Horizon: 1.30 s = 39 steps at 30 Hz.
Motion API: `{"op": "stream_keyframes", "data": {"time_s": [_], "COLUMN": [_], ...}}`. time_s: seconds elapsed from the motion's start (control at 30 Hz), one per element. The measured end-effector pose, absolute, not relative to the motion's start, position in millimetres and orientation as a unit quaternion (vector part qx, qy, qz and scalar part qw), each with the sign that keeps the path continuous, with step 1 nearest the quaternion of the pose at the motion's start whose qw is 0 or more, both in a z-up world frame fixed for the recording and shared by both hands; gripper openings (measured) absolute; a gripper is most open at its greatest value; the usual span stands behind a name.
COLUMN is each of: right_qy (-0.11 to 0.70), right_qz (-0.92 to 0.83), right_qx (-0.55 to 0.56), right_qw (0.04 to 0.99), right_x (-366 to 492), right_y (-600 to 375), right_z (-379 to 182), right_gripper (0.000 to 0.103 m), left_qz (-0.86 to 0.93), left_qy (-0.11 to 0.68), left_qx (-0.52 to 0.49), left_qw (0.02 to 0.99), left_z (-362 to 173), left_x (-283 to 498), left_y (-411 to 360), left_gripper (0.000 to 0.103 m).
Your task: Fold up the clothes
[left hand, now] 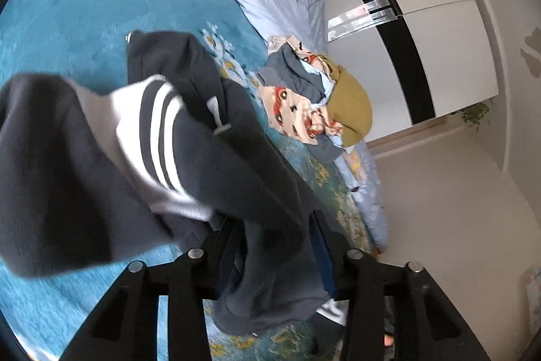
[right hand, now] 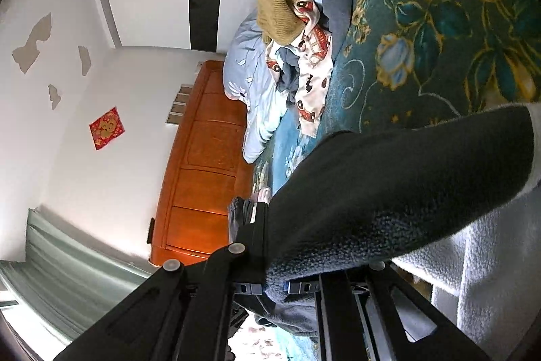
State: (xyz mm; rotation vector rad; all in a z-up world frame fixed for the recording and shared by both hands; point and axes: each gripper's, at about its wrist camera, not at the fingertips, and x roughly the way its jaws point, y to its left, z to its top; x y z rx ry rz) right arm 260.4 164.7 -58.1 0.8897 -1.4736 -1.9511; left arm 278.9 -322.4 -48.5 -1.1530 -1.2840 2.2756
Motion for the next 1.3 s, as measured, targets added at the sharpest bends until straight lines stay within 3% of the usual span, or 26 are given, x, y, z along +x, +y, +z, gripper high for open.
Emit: {"op": "stream_keyframes", "data": {"time_s": [0.03, 0.07, 0.1, 0.33, 0.77, 1.13, 1.3], "right_qy": [-0.543, -0.541, -0.541, -0.539, -0.511, -0.430, -0.412], "right_qz": [-0.725, -0.727, -0.728, -0.731, -0.737, -0.764, -0.785], "right_qx": [0.330, 0.329, 0.328, 0.293, 0.145, 0.037, 0.031], "right_qw": [0.266, 0.266, 0.266, 0.298, 0.418, 0.480, 0.461], "right_x": [260, 258, 256, 241, 251, 368, 387], "right_y": [165, 165, 165, 166, 171, 196, 214], "right_z": [-56, -54, -51, -17, 112, 223, 248], "right_gripper": [0.007, 0.006, 0.007, 0.007, 0.007, 0.006, 0.006], "left_qz": [0.790, 0.791, 0.791, 0.823, 0.895, 0.909, 0.913], "left_qy": [-0.443, -0.441, -0.441, -0.423, -0.330, -0.270, -0.256], "left_qx": [-0.398, -0.399, -0.400, -0.336, -0.143, -0.059, -0.094], "left_qw": [0.144, 0.143, 0.140, 0.177, 0.264, 0.311, 0.303], "left_z": [-48, -47, -46, 14, 210, 300, 314], "left_x": [276, 273, 270, 257, 315, 414, 378], "left_y": [-322, -324, -326, -339, -340, -327, -310], "left_gripper": [0.031, 0.009, 0.006, 0.005, 0.005, 0.006, 0.006]}}
